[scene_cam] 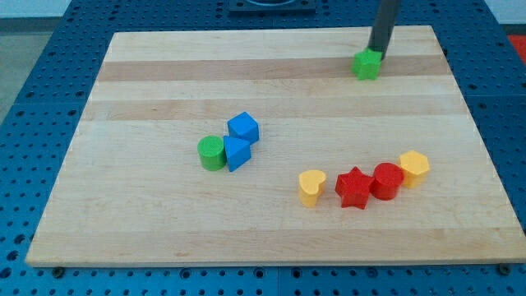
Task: Slide green star to the center
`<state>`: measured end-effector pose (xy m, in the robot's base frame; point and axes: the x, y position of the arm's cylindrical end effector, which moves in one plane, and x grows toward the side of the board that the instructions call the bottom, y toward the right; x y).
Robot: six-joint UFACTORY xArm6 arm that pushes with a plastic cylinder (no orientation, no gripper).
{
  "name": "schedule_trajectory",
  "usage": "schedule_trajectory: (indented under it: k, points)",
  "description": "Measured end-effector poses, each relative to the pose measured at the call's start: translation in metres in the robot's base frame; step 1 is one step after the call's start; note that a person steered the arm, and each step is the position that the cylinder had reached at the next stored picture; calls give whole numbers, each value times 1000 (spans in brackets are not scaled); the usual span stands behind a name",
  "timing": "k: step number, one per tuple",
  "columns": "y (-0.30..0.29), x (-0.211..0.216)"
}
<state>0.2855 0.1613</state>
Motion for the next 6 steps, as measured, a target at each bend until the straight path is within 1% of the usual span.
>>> schedule_trajectory:
  k: [1, 2, 3, 4, 5, 6]
  points:
    - [-34, 37]
    - [-54, 74]
    - [-49, 73]
    - [1, 73]
    - [3, 78]
    - [-16, 93]
